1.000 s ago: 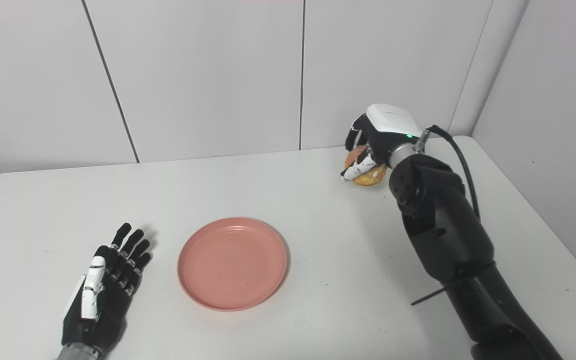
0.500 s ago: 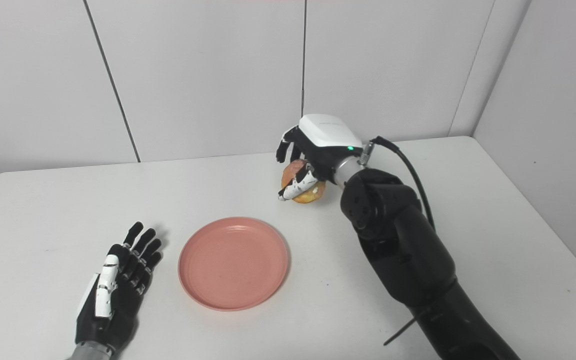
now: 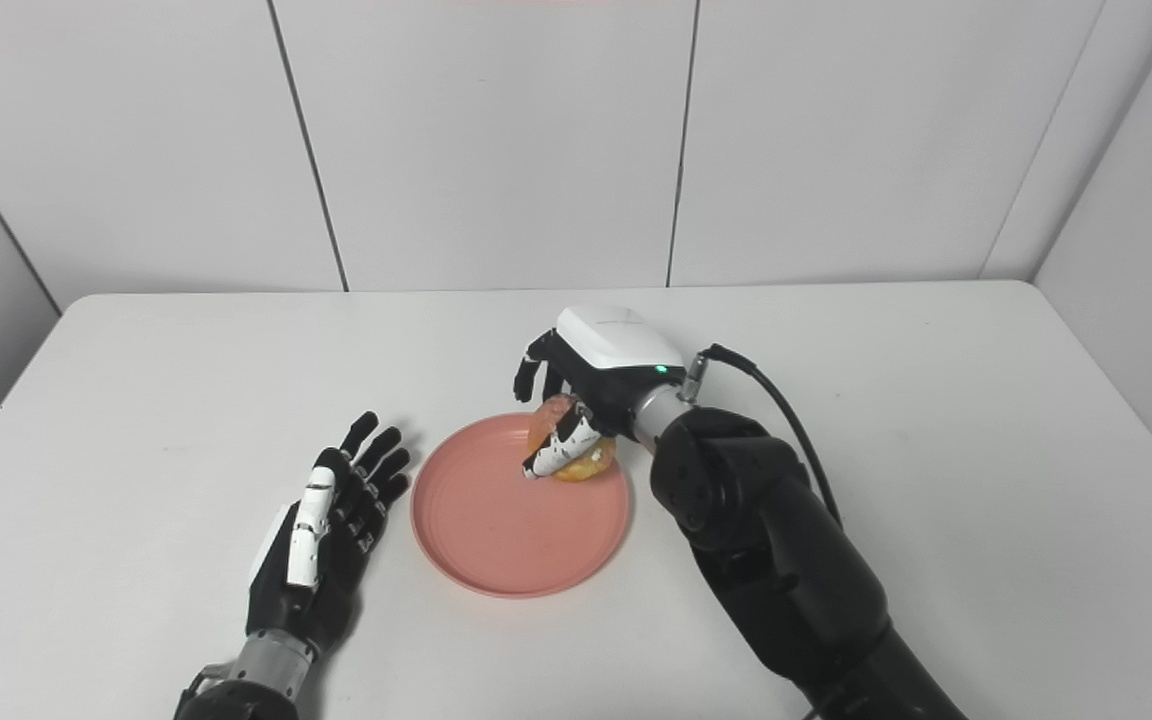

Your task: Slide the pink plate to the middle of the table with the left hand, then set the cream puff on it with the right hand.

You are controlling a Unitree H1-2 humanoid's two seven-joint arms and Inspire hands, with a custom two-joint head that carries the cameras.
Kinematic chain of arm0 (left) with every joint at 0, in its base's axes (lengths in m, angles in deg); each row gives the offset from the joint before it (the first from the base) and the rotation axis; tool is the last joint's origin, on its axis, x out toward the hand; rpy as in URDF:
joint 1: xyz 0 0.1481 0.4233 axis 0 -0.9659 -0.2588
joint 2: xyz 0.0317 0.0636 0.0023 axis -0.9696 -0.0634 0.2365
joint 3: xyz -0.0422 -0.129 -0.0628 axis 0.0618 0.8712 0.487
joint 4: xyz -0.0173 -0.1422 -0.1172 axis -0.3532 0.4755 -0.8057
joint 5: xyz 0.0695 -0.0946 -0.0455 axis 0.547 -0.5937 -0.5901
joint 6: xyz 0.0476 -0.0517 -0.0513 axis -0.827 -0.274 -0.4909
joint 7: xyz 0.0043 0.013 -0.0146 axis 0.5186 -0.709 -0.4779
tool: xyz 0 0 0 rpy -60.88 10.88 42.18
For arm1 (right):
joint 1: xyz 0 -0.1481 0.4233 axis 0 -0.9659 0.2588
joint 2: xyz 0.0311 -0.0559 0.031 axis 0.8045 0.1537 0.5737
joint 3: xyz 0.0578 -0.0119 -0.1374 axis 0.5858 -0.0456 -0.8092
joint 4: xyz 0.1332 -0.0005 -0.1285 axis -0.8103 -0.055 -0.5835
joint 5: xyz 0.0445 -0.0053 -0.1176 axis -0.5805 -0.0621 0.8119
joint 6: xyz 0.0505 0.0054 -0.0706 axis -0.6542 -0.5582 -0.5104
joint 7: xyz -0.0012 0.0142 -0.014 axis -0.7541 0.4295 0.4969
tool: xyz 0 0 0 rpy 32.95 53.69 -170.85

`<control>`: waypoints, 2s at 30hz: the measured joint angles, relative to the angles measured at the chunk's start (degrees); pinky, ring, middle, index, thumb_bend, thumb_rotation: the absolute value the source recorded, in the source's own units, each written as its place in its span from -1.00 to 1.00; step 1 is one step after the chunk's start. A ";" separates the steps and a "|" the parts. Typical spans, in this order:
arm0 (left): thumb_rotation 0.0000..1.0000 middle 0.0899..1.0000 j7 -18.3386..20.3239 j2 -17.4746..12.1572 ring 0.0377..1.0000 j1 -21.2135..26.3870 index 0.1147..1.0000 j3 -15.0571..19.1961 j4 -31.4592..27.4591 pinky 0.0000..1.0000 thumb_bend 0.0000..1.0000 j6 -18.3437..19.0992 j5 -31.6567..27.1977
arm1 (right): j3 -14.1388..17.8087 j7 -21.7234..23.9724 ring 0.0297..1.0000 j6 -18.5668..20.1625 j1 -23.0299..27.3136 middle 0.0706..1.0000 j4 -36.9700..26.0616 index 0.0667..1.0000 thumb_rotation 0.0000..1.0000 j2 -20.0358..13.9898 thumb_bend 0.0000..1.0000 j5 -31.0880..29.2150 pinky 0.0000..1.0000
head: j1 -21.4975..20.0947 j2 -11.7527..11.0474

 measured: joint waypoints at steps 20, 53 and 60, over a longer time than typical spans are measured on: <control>1.00 0.86 -4.33 2.51 0.88 -1.60 0.84 -1.83 -2.51 0.92 -0.11 0.30 7.16 | -2.84 -3.57 -0.31 -2.97 -1.49 -0.13 8.15 0.04 -1.00 1.71 0.02 -0.83 -0.40 | 2.02 1.76; 1.00 0.84 -6.54 3.70 0.83 -4.59 0.84 -3.79 -1.69 0.83 -0.12 -6.34 12.70 | -6.14 5.19 0.37 -6.14 -2.59 0.55 -4.08 0.59 -0.52 -0.33 0.63 4.06 -0.01 | 2.64 2.11; 1.00 0.84 -6.55 3.71 0.83 -4.58 0.83 -3.79 -1.69 0.83 -0.12 -6.24 12.72 | -5.29 11.45 0.50 -5.65 -2.58 0.66 -8.68 0.72 -0.40 -0.70 0.72 6.38 0.08 | 2.55 2.11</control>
